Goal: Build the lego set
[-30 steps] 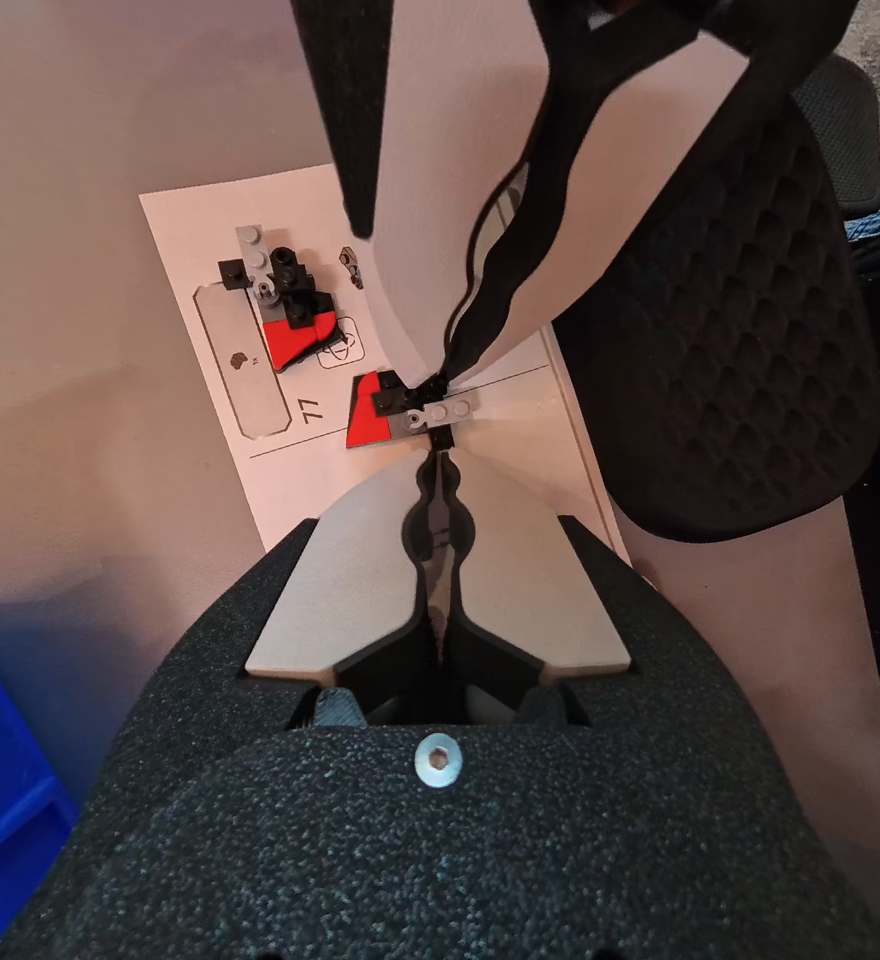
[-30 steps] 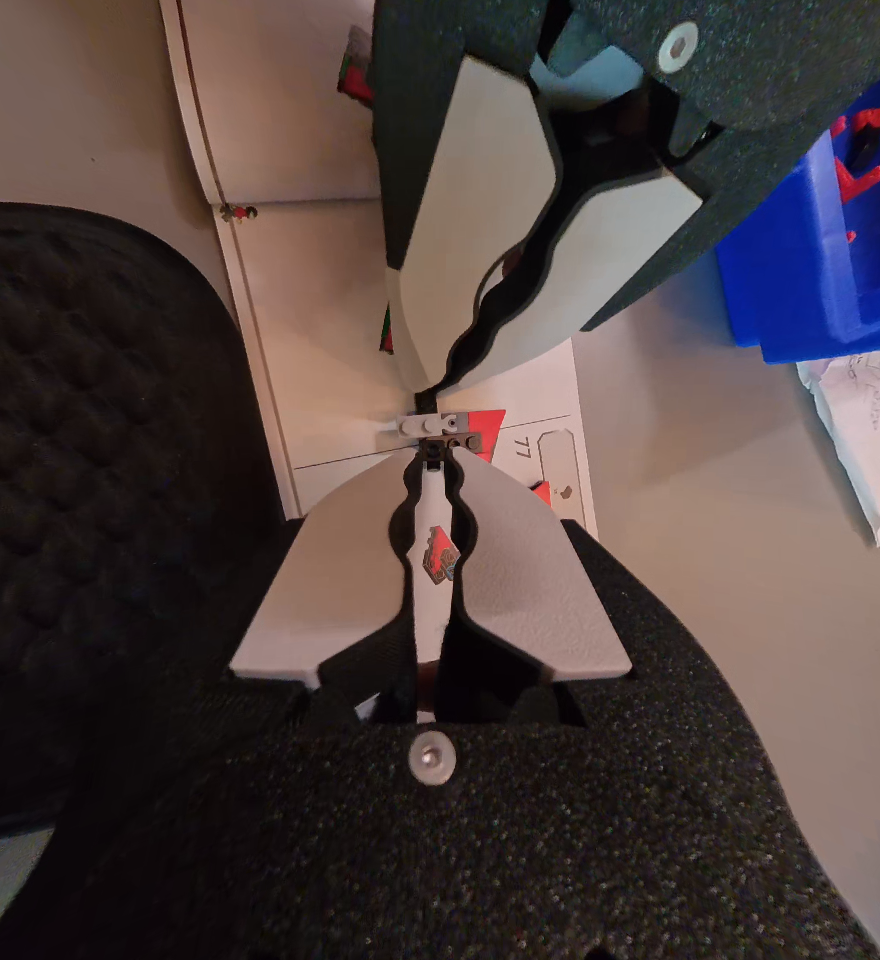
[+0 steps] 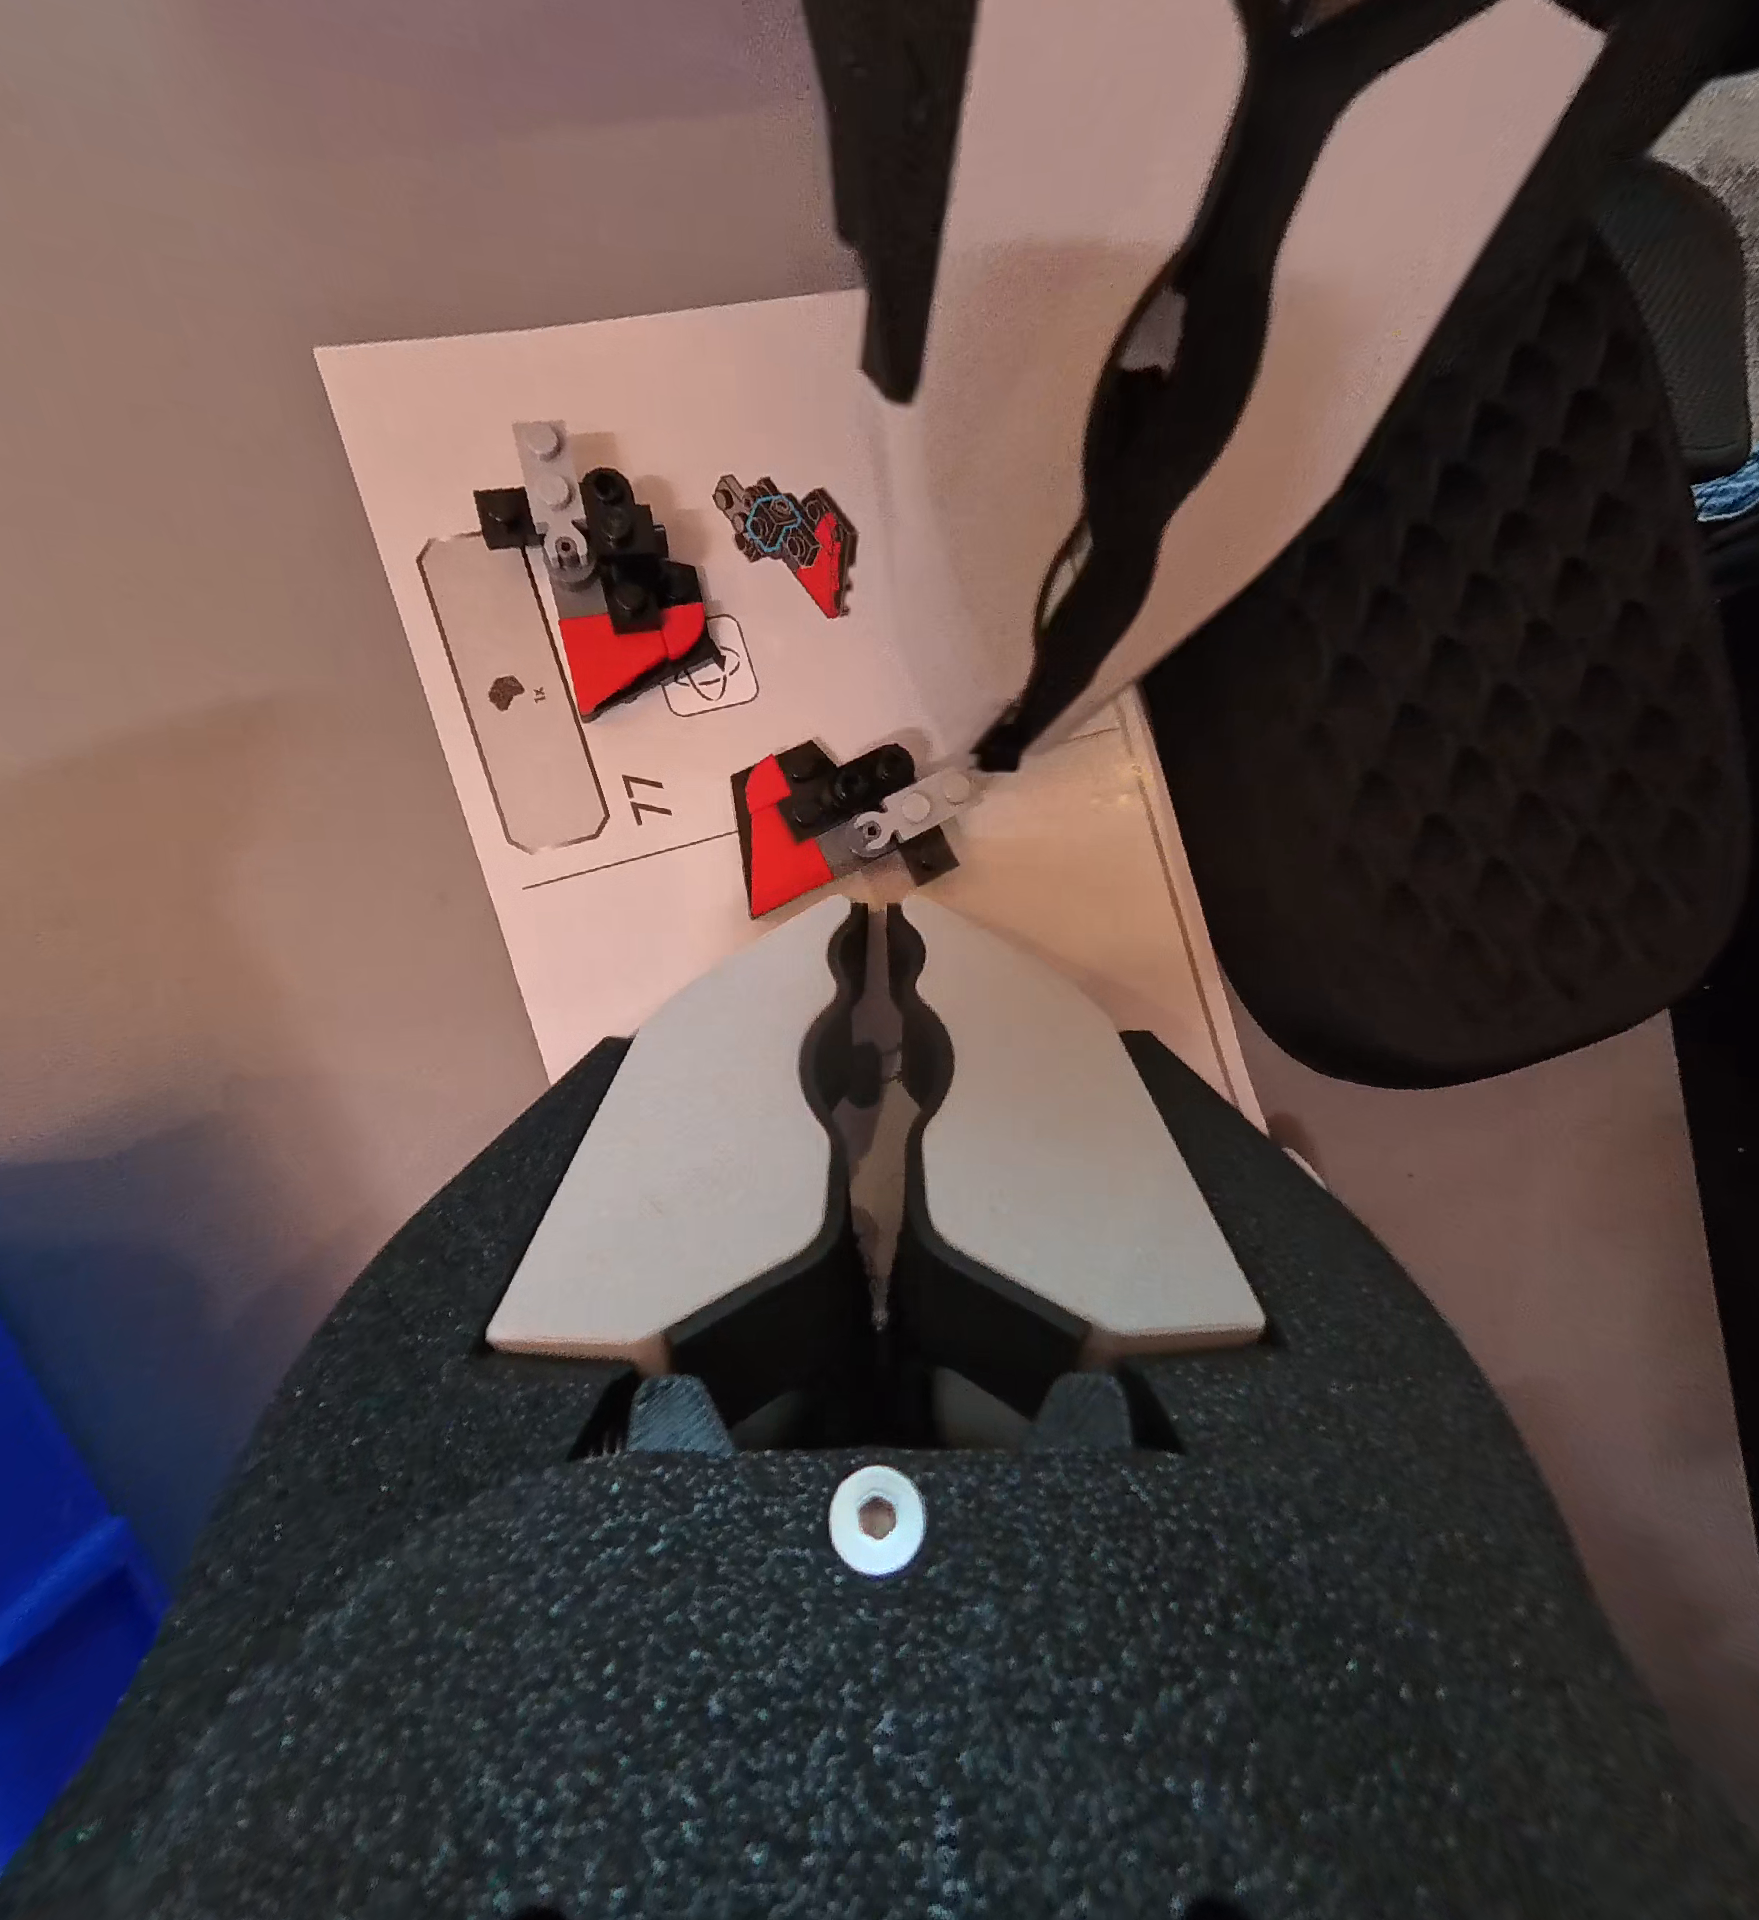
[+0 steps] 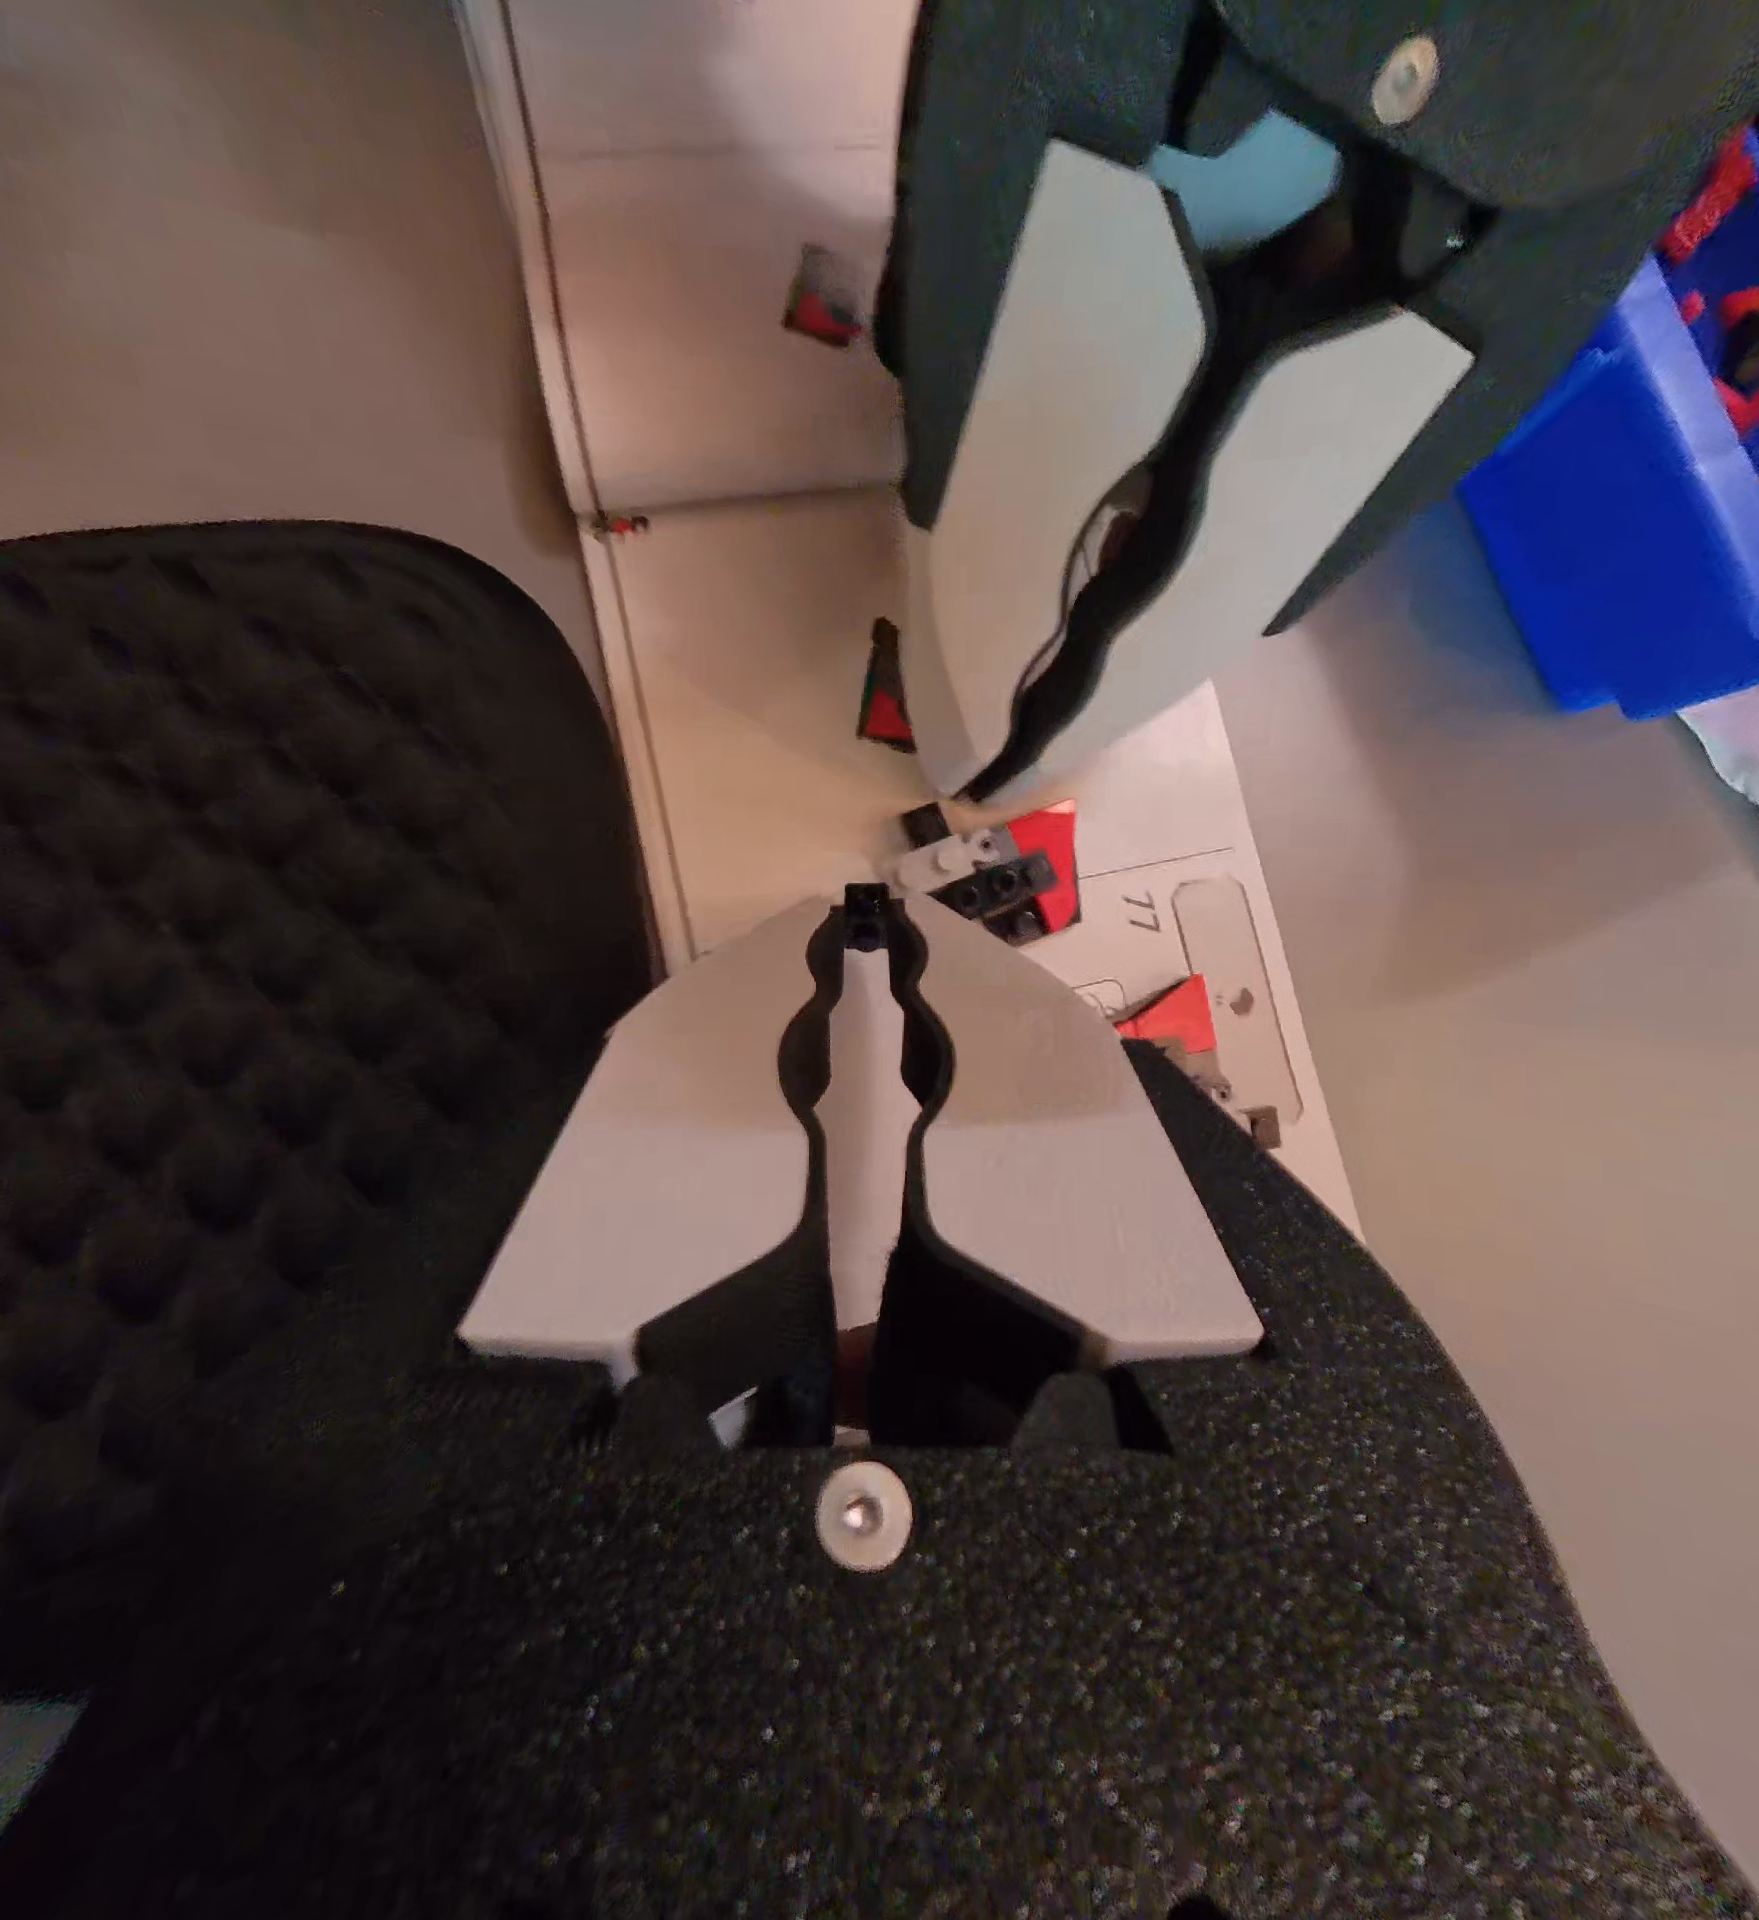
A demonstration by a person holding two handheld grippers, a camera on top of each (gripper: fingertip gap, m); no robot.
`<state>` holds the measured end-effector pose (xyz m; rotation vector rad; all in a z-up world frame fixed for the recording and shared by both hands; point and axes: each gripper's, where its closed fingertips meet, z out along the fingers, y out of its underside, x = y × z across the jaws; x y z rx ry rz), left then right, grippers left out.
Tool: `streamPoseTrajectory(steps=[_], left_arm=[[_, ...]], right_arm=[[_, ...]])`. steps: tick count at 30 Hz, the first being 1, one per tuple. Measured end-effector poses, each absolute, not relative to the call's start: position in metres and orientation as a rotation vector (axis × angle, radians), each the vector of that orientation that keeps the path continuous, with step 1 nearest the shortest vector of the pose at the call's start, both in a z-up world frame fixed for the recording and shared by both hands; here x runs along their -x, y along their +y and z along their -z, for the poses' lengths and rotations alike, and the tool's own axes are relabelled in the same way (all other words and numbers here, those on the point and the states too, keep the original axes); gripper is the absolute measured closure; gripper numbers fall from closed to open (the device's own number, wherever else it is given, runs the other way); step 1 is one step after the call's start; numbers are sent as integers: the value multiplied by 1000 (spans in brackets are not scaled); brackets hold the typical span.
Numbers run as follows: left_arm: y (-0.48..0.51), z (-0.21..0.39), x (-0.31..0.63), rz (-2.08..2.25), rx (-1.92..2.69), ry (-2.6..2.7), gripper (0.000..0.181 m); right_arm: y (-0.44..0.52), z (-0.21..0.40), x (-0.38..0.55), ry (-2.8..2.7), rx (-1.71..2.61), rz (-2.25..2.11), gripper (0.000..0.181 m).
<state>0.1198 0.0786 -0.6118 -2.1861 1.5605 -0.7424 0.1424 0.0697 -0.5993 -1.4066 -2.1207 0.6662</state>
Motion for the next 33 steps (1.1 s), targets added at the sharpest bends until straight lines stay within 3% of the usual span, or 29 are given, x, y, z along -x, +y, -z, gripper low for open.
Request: streamPoseTrajectory(steps=[33], left_arm=[[86,611,-121,672,2160,1604,178]], right_arm=[[83,599,-138,-2081,1352,-708,173]])
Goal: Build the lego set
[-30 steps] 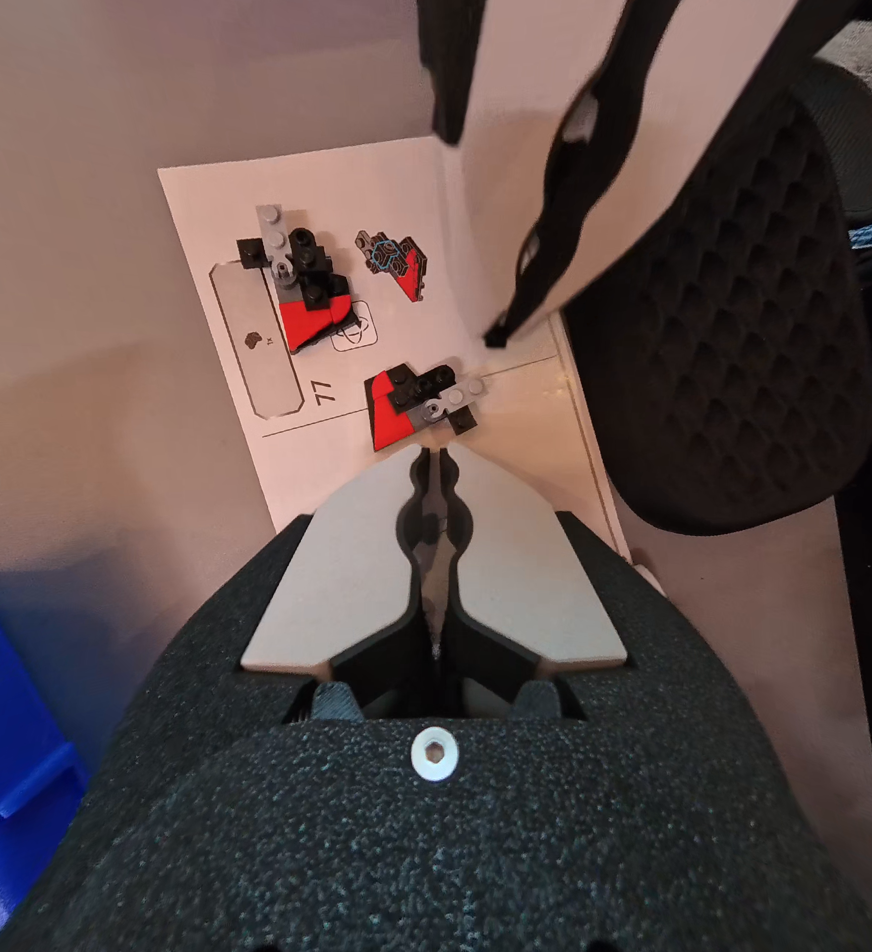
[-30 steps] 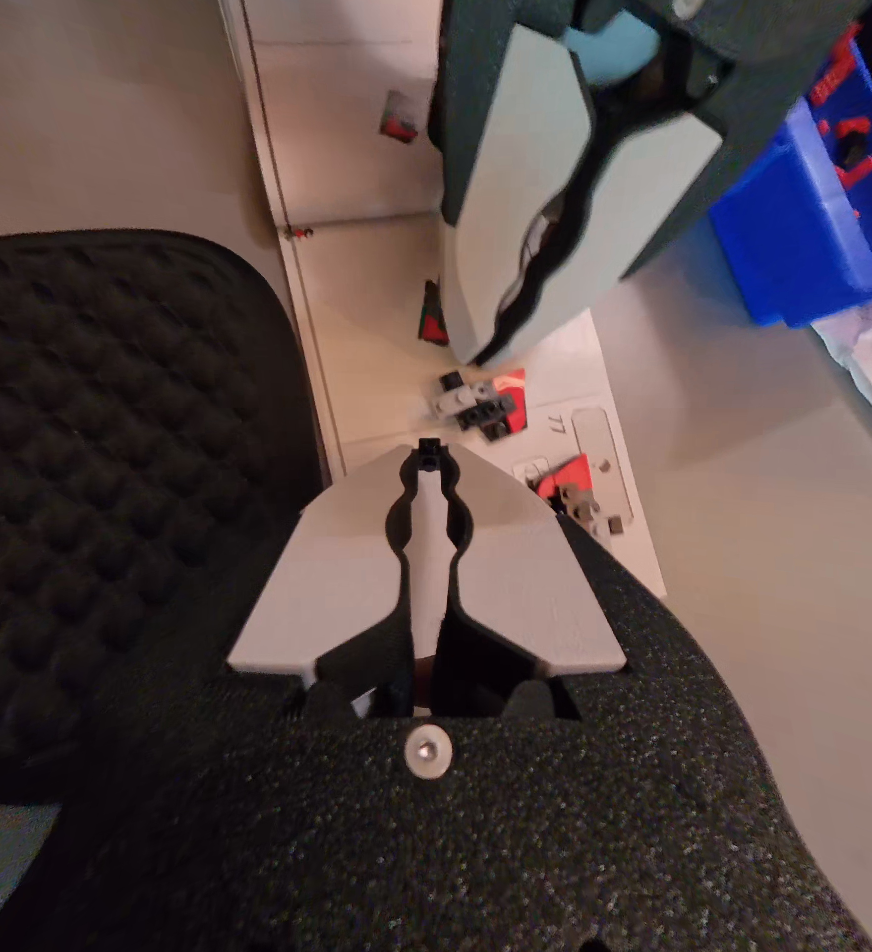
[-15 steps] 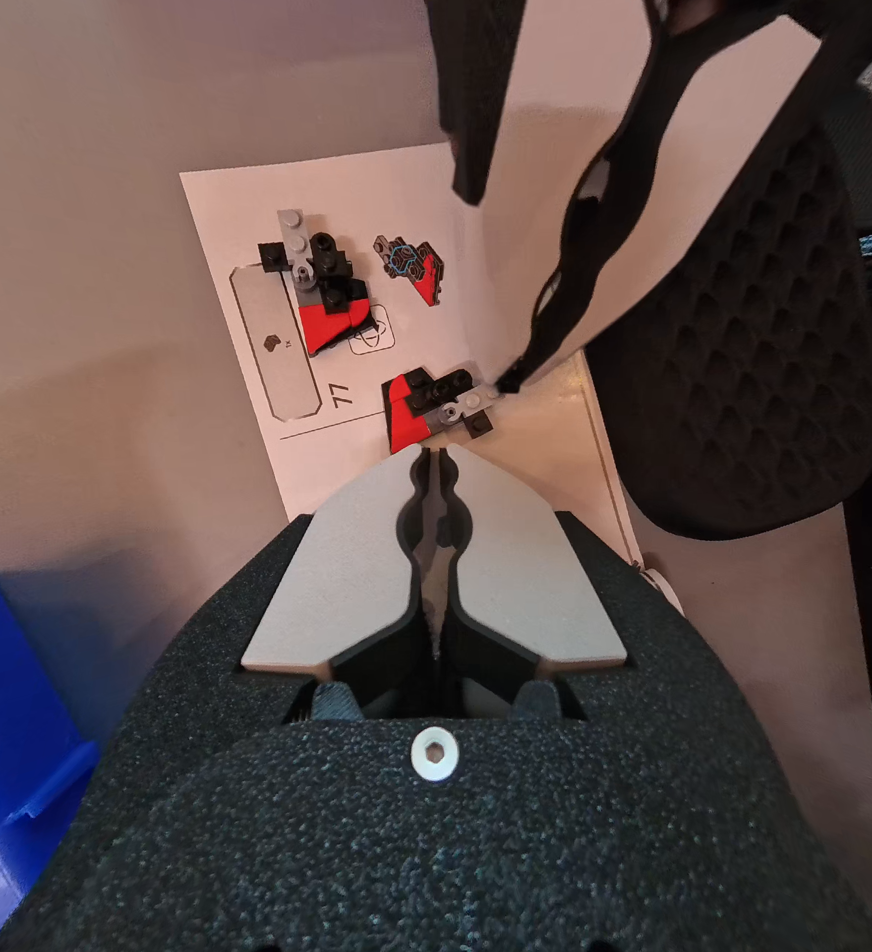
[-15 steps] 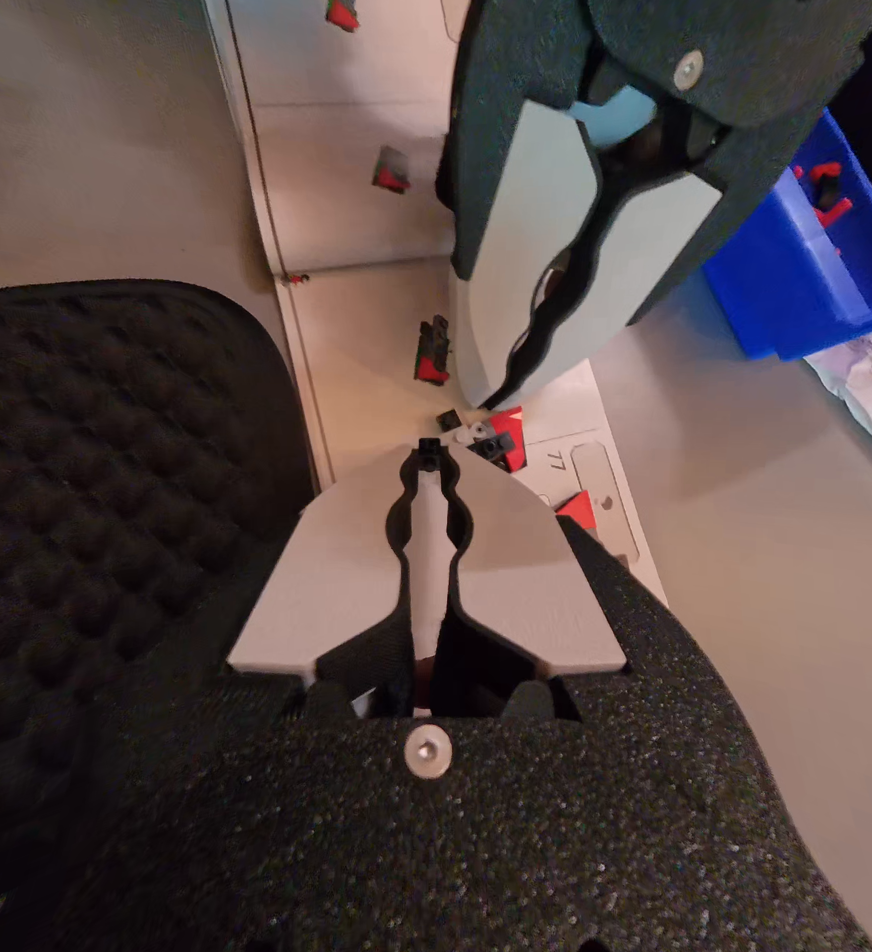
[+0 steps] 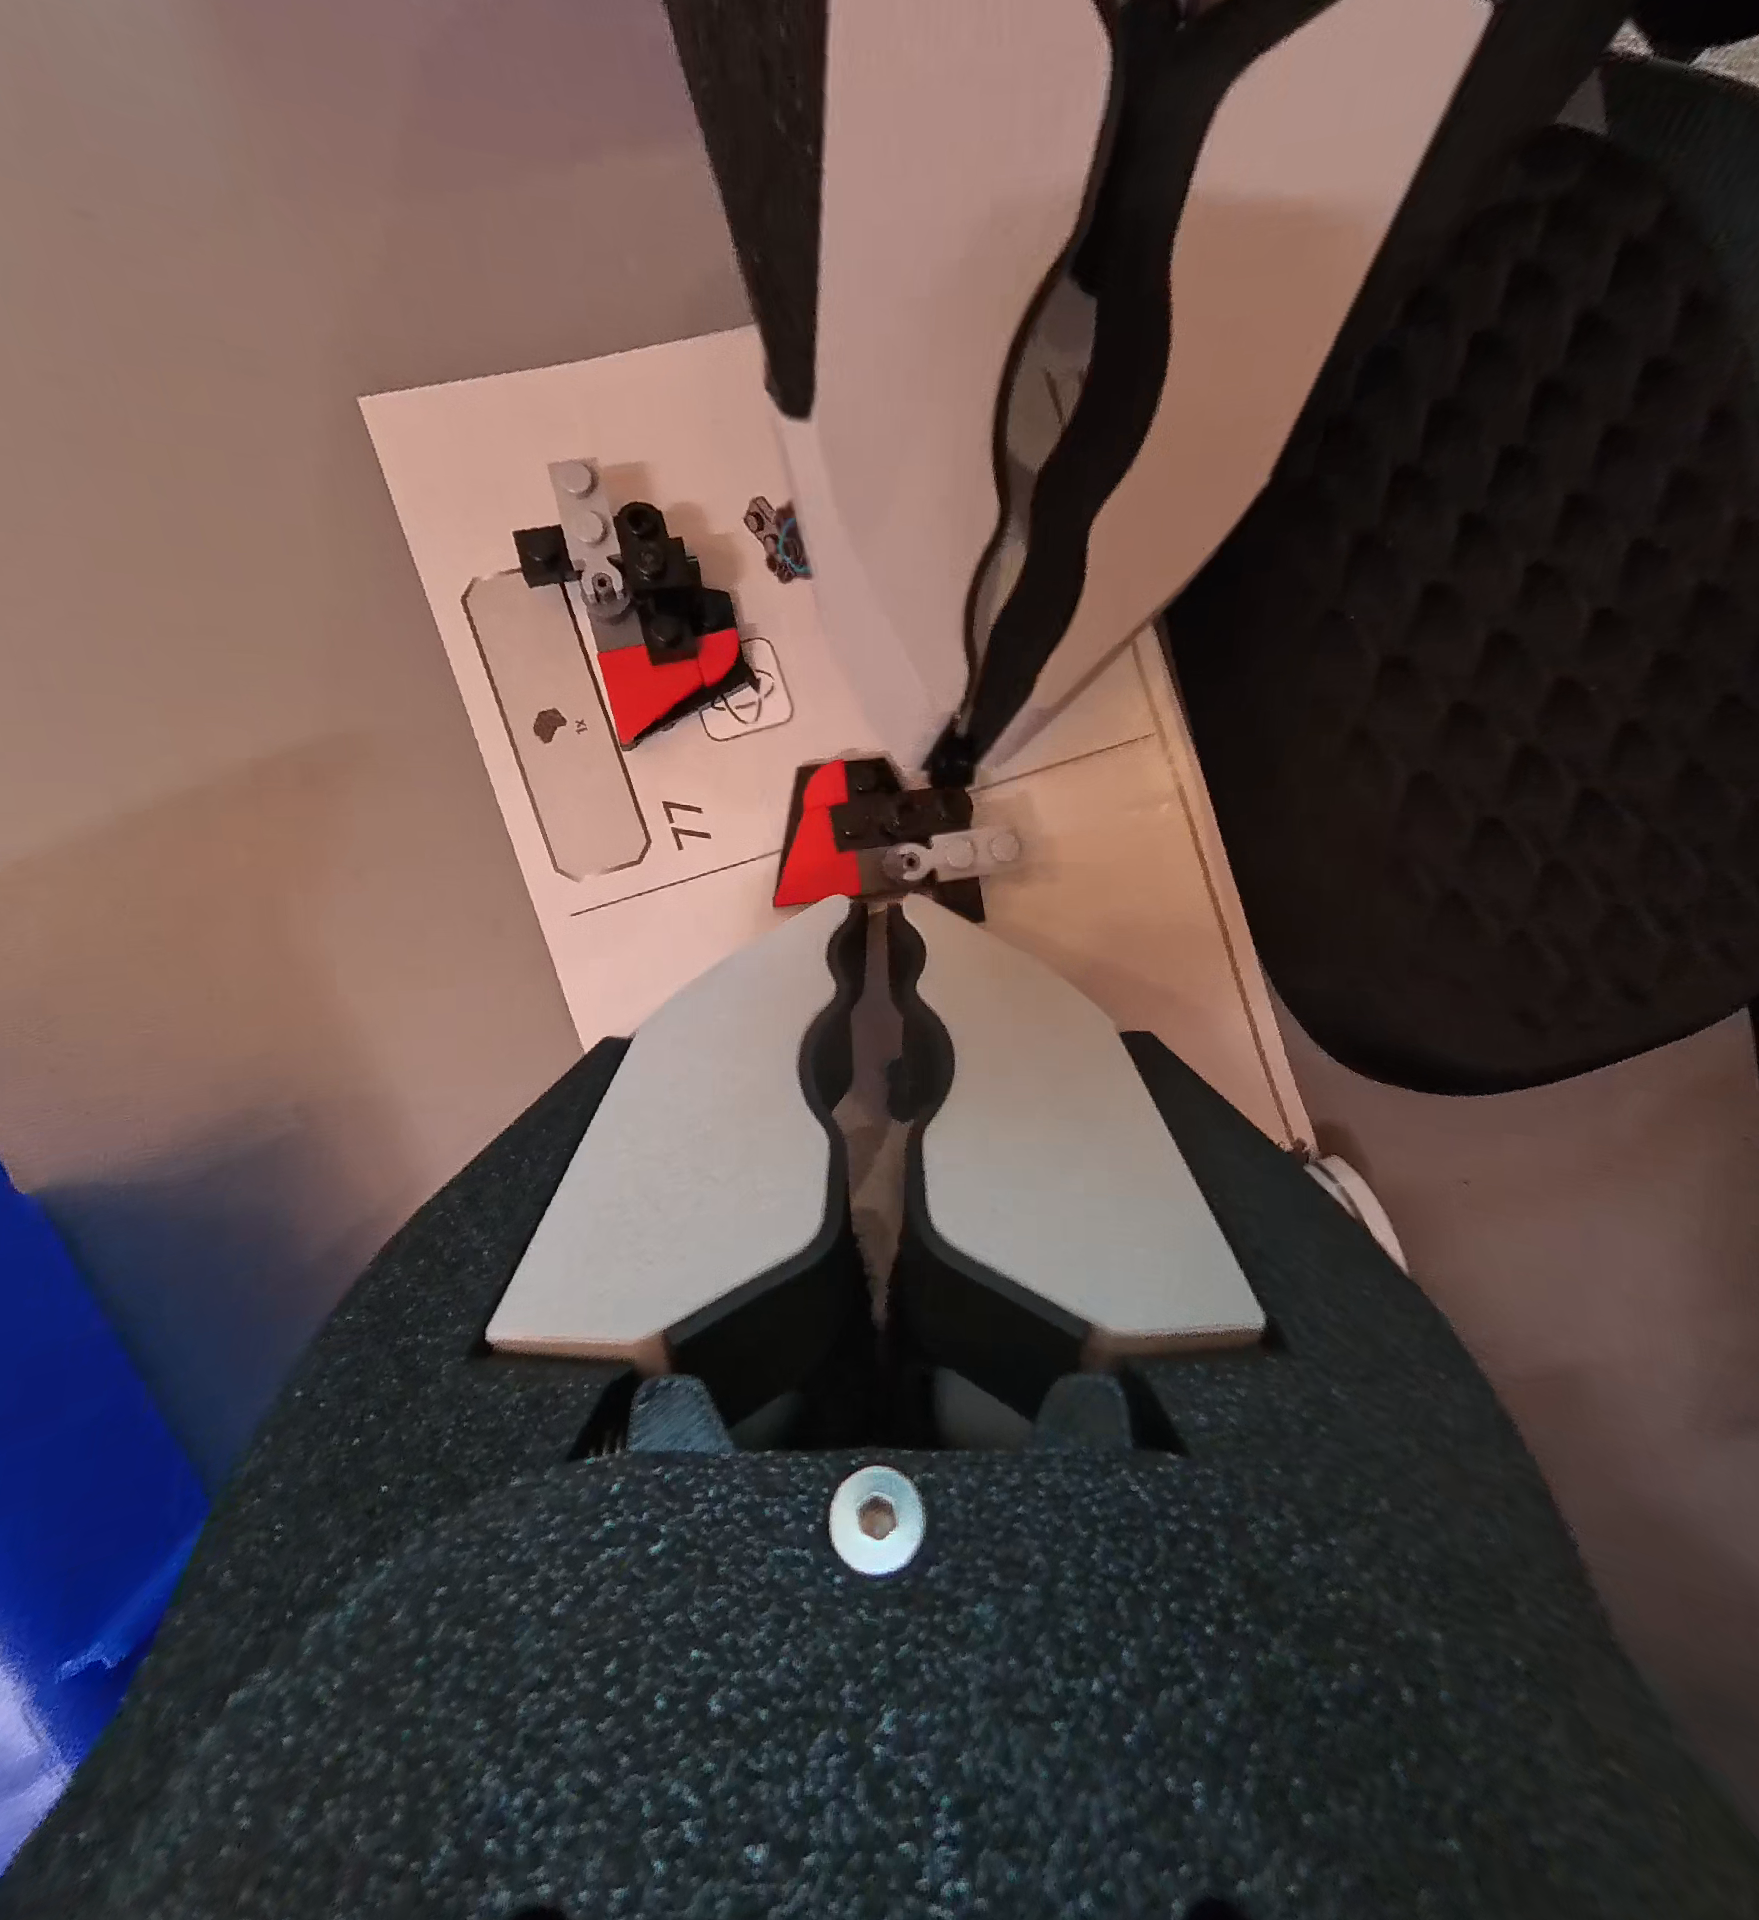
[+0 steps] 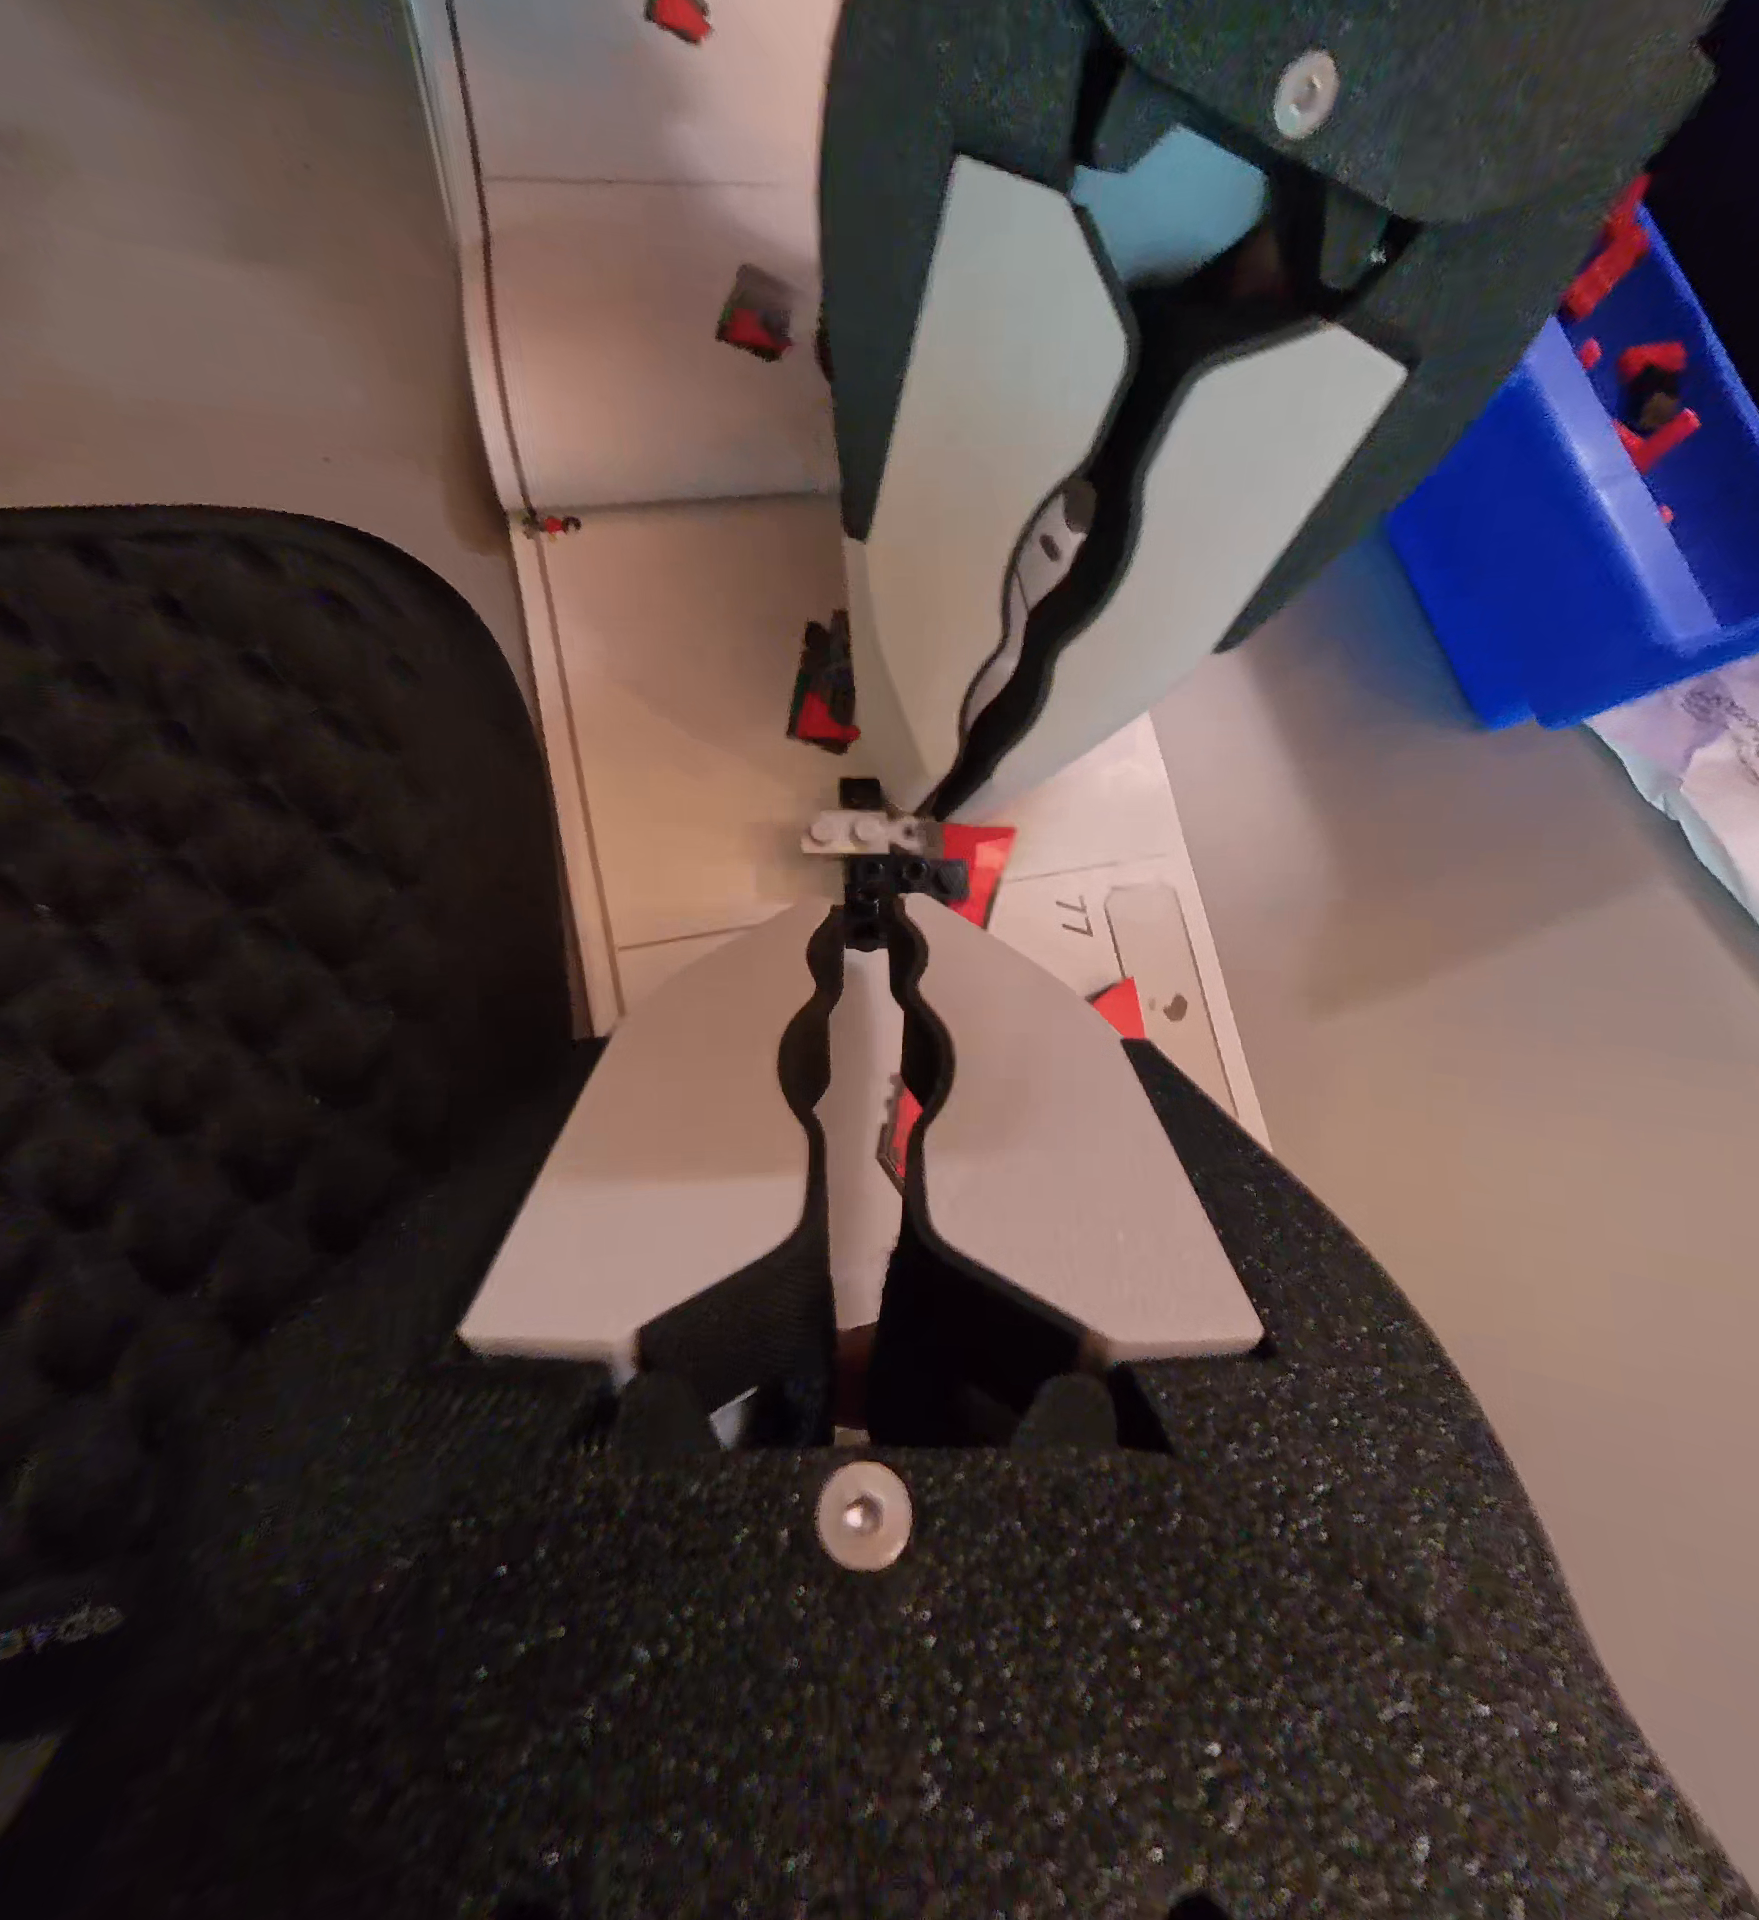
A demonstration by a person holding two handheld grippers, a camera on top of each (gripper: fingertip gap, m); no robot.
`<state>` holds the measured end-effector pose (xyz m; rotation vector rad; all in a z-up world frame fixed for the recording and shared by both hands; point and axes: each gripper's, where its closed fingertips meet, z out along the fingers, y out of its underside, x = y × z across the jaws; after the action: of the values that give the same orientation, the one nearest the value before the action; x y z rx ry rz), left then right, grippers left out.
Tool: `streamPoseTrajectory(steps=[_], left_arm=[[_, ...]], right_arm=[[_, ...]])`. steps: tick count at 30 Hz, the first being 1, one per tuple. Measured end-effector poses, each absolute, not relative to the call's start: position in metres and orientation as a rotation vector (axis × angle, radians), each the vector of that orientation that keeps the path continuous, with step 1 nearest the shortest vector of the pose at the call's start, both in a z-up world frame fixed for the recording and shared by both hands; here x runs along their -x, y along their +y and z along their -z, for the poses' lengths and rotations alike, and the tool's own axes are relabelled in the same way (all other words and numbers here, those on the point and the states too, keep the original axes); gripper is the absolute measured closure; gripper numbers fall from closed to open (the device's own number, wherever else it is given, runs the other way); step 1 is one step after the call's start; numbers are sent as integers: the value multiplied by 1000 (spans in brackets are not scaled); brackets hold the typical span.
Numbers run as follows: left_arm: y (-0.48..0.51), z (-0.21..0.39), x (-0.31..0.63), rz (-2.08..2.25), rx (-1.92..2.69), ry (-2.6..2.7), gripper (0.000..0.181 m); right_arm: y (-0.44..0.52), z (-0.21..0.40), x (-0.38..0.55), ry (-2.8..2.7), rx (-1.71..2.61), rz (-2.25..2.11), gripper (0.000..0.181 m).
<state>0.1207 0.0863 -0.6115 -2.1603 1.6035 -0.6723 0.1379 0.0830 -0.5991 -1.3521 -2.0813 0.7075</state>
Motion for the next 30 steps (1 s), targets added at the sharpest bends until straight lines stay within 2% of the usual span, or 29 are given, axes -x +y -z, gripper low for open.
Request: streamPoseTrajectory(steps=[30], left_arm=[[86,612,-126,697,2082,1625,181]], right_arm=[[88,599,-135,-2185,1282,-796,173]])
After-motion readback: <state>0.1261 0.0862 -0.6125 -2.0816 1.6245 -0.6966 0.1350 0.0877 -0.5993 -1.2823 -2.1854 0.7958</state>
